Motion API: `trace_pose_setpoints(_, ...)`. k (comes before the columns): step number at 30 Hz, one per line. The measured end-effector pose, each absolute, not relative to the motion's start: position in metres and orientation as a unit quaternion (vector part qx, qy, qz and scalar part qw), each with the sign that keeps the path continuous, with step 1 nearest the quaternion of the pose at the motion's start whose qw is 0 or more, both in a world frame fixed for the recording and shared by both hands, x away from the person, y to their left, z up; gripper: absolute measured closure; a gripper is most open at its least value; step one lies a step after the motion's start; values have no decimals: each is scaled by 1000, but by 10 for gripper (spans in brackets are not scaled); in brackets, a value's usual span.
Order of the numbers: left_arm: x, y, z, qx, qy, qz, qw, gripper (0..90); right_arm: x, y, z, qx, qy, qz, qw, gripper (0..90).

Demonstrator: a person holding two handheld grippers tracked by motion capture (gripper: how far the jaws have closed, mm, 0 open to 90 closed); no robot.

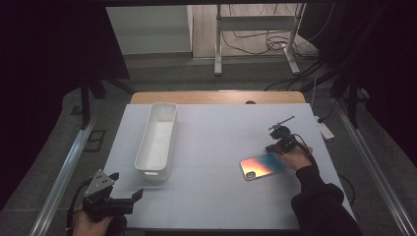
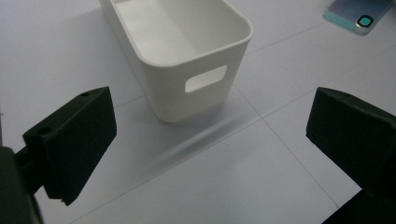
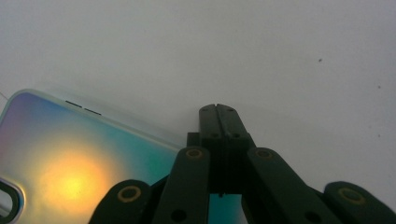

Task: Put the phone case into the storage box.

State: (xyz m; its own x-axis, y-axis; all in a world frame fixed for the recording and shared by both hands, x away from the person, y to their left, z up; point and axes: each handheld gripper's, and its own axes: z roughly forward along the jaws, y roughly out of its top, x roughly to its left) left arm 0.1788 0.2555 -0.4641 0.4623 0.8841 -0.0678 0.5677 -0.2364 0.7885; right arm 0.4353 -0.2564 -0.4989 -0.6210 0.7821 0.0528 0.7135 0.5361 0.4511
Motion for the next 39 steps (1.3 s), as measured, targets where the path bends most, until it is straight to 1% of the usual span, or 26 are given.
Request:
trace_pose_setpoints(7, 179, 255, -464, 760, 477, 203, 391, 21, 425, -264, -498, 428, 874, 212, 85, 890)
trace_pose_setpoints(39, 179, 252, -464, 766, 472, 205, 384, 22, 370, -300, -495, 426, 879, 203, 67, 890)
